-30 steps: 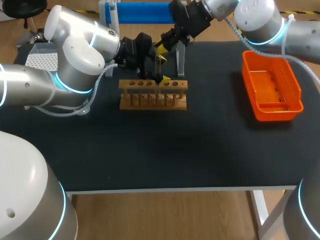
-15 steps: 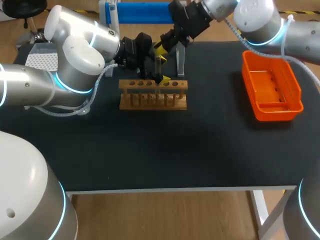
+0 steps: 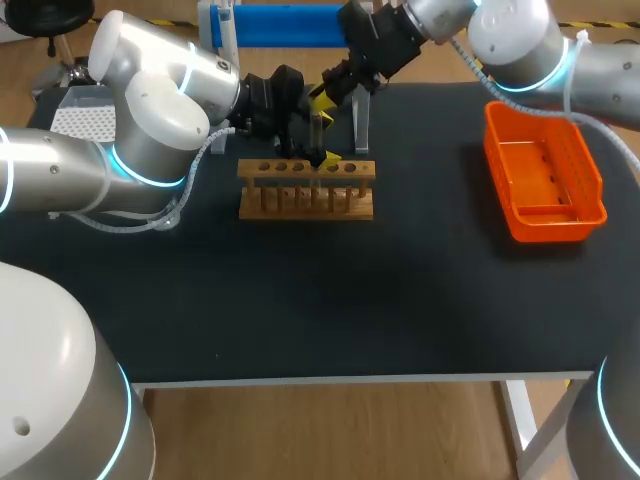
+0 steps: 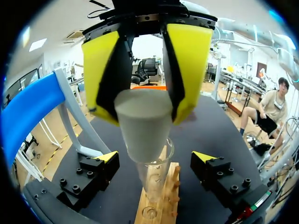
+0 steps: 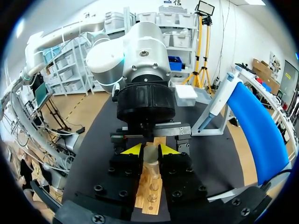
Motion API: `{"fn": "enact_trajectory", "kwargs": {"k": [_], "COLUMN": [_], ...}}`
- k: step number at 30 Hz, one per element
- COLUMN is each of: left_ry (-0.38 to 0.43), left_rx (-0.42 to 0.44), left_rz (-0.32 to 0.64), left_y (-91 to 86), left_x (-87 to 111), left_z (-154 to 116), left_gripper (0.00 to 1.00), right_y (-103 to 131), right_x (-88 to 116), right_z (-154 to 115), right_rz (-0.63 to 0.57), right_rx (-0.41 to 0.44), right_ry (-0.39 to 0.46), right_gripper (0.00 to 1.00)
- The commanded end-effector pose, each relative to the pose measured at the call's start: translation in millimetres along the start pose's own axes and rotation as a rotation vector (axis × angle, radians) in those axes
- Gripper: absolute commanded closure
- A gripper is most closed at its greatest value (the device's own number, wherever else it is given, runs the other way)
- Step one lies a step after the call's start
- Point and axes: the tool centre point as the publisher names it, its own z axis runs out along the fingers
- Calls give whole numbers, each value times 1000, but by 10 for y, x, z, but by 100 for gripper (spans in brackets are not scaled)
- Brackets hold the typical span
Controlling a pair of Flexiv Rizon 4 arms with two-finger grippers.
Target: Invert the test tube, pick up the pipette, mount the tip to pipette, aspirate from beaker and dispense into the tube, eject the tip, return the pipette, and cap with the stopper.
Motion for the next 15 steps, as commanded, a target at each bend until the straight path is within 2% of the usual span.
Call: {"fn": "enact_trajectory", "kwargs": {"k": [1, 15], "left_ry": [5, 5], "left_rx": [-4, -4], "left_rz": [-1, -1], "left_y": [-5, -5], "left_x": [-14, -14], "left_z": [-2, -2], "left_gripper": [0, 0], "right_y": [16, 36], "right_x": [-7, -33], "right_z": [-23, -16], "right_rz": [-5, -13], "right_rx": [0, 5], "right_ry": [-2, -3], "right_gripper": [100, 100]}}
